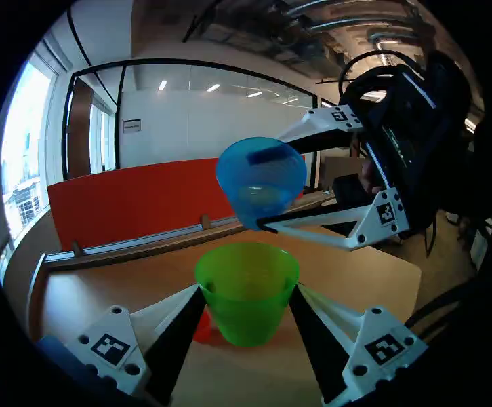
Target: Pour water
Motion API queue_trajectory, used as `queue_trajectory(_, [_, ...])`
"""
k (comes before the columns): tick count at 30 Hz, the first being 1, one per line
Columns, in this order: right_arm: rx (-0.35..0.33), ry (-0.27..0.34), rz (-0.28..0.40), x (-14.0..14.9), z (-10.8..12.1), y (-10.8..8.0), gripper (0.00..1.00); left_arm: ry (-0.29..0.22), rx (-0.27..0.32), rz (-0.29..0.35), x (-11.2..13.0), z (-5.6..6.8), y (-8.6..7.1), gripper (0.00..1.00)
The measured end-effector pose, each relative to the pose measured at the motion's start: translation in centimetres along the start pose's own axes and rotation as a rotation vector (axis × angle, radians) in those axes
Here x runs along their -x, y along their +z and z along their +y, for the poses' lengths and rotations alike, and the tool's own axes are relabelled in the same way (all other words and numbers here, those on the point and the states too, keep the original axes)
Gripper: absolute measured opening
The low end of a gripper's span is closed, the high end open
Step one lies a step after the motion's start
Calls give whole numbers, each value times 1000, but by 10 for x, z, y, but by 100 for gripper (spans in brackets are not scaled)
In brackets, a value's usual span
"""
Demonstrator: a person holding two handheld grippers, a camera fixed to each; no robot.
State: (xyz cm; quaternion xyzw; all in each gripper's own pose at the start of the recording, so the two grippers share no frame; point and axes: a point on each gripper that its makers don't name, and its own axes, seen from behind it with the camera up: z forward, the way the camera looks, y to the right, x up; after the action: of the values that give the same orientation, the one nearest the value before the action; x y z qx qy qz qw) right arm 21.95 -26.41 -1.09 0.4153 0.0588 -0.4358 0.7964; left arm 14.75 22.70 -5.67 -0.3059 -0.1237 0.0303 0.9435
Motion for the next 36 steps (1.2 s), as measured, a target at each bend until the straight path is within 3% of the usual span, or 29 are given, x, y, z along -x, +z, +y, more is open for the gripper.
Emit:
queue_trajectory(8, [-5,-64,3,0,0,3,87,-4,-2,0,1,-2,1,84])
queue_trajectory(36, [-8,-199,16,-12,1,5,87,1,2,-3,2,-1,3,83])
